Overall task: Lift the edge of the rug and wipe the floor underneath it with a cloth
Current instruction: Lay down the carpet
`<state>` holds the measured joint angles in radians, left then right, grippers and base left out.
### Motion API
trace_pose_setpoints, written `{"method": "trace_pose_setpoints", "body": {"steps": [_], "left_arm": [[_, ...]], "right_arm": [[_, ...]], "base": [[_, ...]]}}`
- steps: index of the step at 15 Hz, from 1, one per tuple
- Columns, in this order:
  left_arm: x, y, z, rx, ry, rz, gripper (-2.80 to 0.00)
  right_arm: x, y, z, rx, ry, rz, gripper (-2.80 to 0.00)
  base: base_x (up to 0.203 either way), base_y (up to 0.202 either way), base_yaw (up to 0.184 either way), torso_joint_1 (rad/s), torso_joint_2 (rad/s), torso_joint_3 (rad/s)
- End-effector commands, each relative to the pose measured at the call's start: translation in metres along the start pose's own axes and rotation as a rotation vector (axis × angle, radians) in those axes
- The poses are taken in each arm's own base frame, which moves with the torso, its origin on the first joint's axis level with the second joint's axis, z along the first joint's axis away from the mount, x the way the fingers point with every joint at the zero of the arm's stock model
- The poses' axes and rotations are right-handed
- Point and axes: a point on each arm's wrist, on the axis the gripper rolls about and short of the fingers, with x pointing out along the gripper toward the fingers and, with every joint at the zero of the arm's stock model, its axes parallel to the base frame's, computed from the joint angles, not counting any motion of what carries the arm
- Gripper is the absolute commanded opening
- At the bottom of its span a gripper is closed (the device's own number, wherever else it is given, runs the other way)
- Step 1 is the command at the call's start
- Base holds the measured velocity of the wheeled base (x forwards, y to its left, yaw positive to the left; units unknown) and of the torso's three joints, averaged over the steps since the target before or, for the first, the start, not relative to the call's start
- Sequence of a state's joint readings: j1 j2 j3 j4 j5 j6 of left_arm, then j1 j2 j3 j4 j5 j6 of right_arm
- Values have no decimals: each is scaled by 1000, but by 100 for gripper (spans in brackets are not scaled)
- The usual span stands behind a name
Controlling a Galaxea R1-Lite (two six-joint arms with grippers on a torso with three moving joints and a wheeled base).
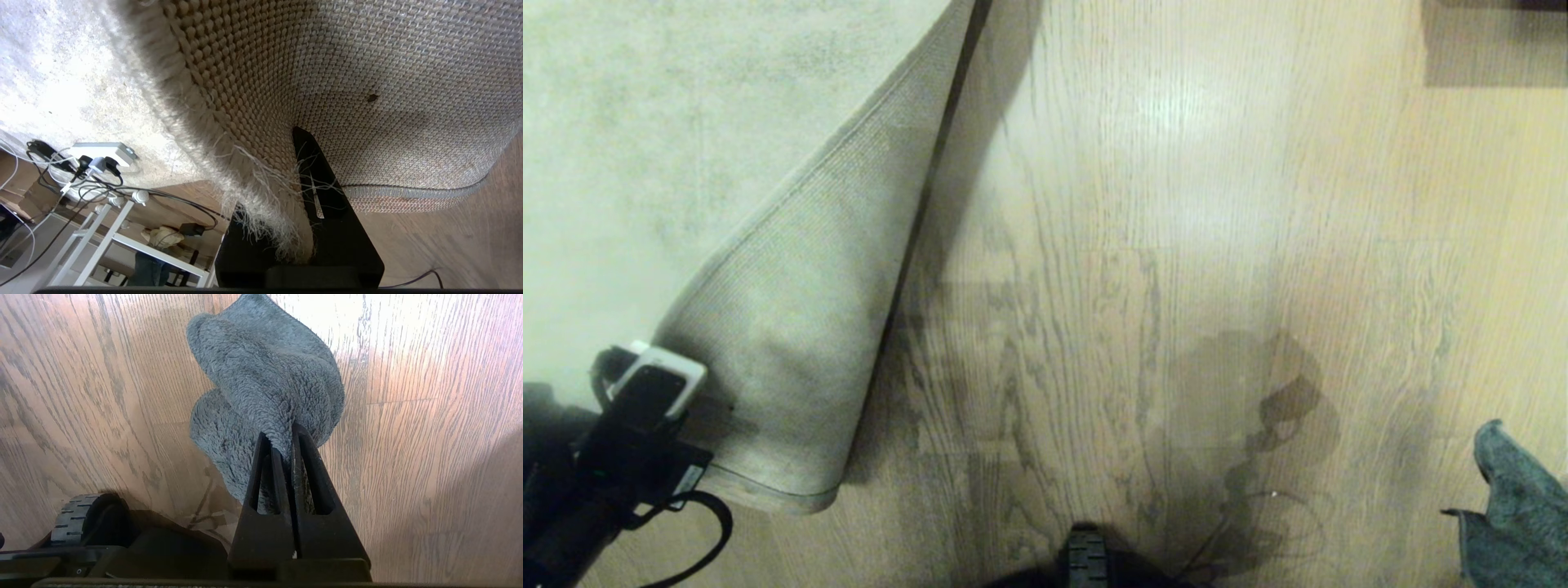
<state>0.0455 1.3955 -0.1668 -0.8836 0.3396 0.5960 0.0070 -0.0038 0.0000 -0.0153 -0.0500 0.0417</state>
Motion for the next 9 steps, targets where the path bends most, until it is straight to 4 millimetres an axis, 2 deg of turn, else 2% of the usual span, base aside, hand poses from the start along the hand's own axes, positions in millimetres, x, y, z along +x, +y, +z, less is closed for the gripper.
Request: {"method": "trace_pose_setpoints", "body": {"steps": [1, 9], "left_arm": [[0, 0, 0, 1, -1, 4, -280], [0, 1, 1, -2, -14, 6, -280]], "right_arm": [[0, 0, 0, 0, 4, -2, -280], [0, 0, 0, 3, 2, 0, -280]], "base": [[0, 0, 0, 0, 0, 0], [0, 0, 0, 0, 0, 0]]}}
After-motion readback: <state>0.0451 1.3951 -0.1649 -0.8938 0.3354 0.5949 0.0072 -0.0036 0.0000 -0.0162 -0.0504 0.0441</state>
